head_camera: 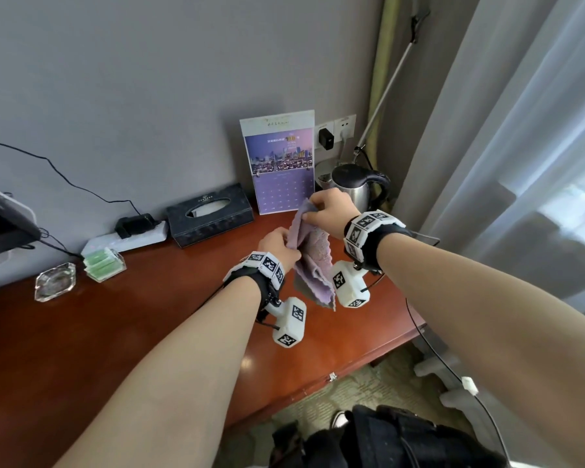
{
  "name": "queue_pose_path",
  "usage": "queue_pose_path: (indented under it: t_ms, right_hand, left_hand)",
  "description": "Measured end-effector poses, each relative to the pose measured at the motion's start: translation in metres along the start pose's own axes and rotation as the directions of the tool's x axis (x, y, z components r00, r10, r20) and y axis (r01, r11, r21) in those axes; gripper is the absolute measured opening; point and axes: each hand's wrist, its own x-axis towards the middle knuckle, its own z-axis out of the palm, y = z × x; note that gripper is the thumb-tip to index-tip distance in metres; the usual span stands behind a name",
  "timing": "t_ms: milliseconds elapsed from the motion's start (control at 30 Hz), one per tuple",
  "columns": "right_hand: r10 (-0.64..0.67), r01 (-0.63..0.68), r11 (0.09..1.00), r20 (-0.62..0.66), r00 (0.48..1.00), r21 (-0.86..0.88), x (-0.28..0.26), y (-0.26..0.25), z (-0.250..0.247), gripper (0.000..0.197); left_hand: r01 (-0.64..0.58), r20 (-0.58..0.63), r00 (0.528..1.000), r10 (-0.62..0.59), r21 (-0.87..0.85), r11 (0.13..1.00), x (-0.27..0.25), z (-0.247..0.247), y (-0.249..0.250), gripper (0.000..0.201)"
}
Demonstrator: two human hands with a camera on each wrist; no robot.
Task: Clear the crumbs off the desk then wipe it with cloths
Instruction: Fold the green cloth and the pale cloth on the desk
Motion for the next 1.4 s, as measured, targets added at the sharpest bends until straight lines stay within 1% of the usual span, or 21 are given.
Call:
queue_pose_path:
  t_ms: [67, 133, 200, 233, 300, 367, 433, 500, 600, 667, 733, 800, 867, 900, 967, 1100, 1167, 1233, 1300, 1400]
  right_hand:
    - [0.023, -0.023, 0.998, -0.004, 1.000, 0.052, 0.000, 0.002, -0.001, 0.036]
    - [0.054, -0.052, 0.993, -0.019, 0.998, 0.105, 0.000, 0.003, -0.004, 0.028]
    - [0.082, -0.075, 0.985, -0.039, 0.996, 0.157, 0.000, 0.005, -0.008, 0.025]
    - [0.096, -0.085, 0.980, -0.053, 0.994, 0.177, 0.000, 0.006, -0.010, 0.027]
    - [0.112, -0.094, 0.975, -0.082, 0.990, 0.200, -0.001, 0.009, -0.016, 0.029]
    - [0.126, -0.105, 0.976, -0.103, 0.987, 0.189, -0.002, 0.013, -0.023, 0.028]
    - [0.143, -0.119, 0.976, -0.125, 0.982, 0.182, 0.000, 0.018, -0.031, 0.034]
    - [0.155, -0.132, 0.979, -0.147, 0.977, 0.158, 0.001, 0.023, -0.038, 0.041]
    - [0.173, -0.155, 0.981, -0.177, 0.969, 0.114, 0.003, 0.025, -0.044, 0.045]
    - [0.187, -0.178, 0.982, -0.189, 0.964, 0.060, 0.006, 0.024, -0.045, 0.046]
    - [0.191, -0.190, 0.982, -0.202, 0.961, 0.025, 0.009, 0.022, -0.045, 0.043]
    - [0.207, -0.199, 0.978, -0.210, 0.956, 0.055, 0.015, 0.021, -0.045, 0.031]
    - [0.228, -0.207, 0.971, -0.200, 0.953, 0.121, 0.021, 0.018, -0.044, 0.020]
    - [0.232, -0.206, 0.968, -0.198, 0.952, 0.146, 0.024, 0.016, -0.044, 0.017]
    - [0.215, -0.186, 0.971, -0.207, 0.954, 0.151, 0.032, 0.012, -0.043, 0.015]
    - [0.177, -0.155, 0.982, -0.238, 0.955, 0.106, 0.042, 0.004, -0.042, 0.009]
    - [0.174, -0.158, 0.984, -0.237, 0.956, 0.084, 0.044, 0.002, -0.039, 0.010]
    - [0.186, -0.173, 0.982, -0.200, 0.962, 0.077, 0.043, 0.006, -0.032, 0.012]
    - [0.201, -0.197, 0.979, -0.140, 0.969, 0.048, 0.036, 0.016, -0.019, 0.015]
    - [0.210, -0.211, 0.977, -0.036, 0.977, -0.033, 0.017, 0.042, 0.009, 0.016]
  left_hand:
    - [0.054, -0.022, 0.998, -0.053, 0.030, 0.998, -0.002, -0.001, -0.011, 0.024]
    - [0.101, -0.019, 0.995, -0.100, 0.049, 0.994, -0.001, -0.004, -0.021, 0.019]
    - [0.099, 0.001, 0.995, -0.099, 0.091, 0.991, 0.000, -0.008, -0.029, 0.012]
    - [0.086, 0.006, 0.996, -0.087, 0.121, 0.989, 0.000, -0.010, -0.032, 0.010]
    - [0.049, -0.012, 0.999, -0.047, 0.168, 0.985, 0.002, -0.020, -0.037, 0.014]
    - [0.012, -0.049, 0.999, -0.003, 0.184, 0.983, 0.006, -0.036, -0.038, 0.018]
    - [-0.002, -0.095, 0.995, 0.020, 0.184, 0.983, 0.013, -0.054, -0.037, 0.017]
    - [-0.014, -0.151, 0.988, 0.042, 0.181, 0.983, 0.020, -0.072, -0.033, 0.017]
    - [-0.057, -0.227, 0.969, 0.100, 0.190, 0.980, 0.030, -0.094, -0.022, 0.022]
    - [-0.089, -0.238, 0.962, 0.134, 0.191, 0.978, 0.035, -0.106, -0.015, 0.023]
    - [-0.114, -0.224, 0.961, 0.162, 0.209, 0.971, 0.039, -0.116, -0.010, 0.016]
    - [-0.128, -0.205, 0.964, 0.171, 0.208, 0.970, 0.043, -0.124, -0.006, 0.010]
    - [-0.134, -0.206, 0.962, 0.177, 0.205, 0.970, 0.047, -0.132, -0.006, 0.017]
    - [-0.140, -0.218, 0.958, 0.186, 0.210, 0.968, 0.049, -0.135, -0.006, 0.019]
    - [-0.147, -0.247, 0.949, 0.197, 0.206, 0.967, 0.052, -0.142, -0.007, 0.021]
    - [-0.144, -0.299, 0.935, 0.192, 0.176, 0.974, 0.055, -0.151, -0.011, 0.014]
    - [-0.138, -0.318, 0.931, 0.182, 0.156, 0.978, 0.054, -0.150, -0.017, 0.013]
    - [-0.129, -0.300, 0.939, 0.169, 0.148, 0.980, 0.050, -0.141, -0.027, 0.012]
    - [-0.115, -0.252, 0.955, 0.154, 0.163, 0.980, 0.043, -0.125, -0.043, 0.012]
    - [-0.087, -0.118, 0.987, 0.110, 0.185, 0.979, 0.030, -0.091, -0.076, 0.013]
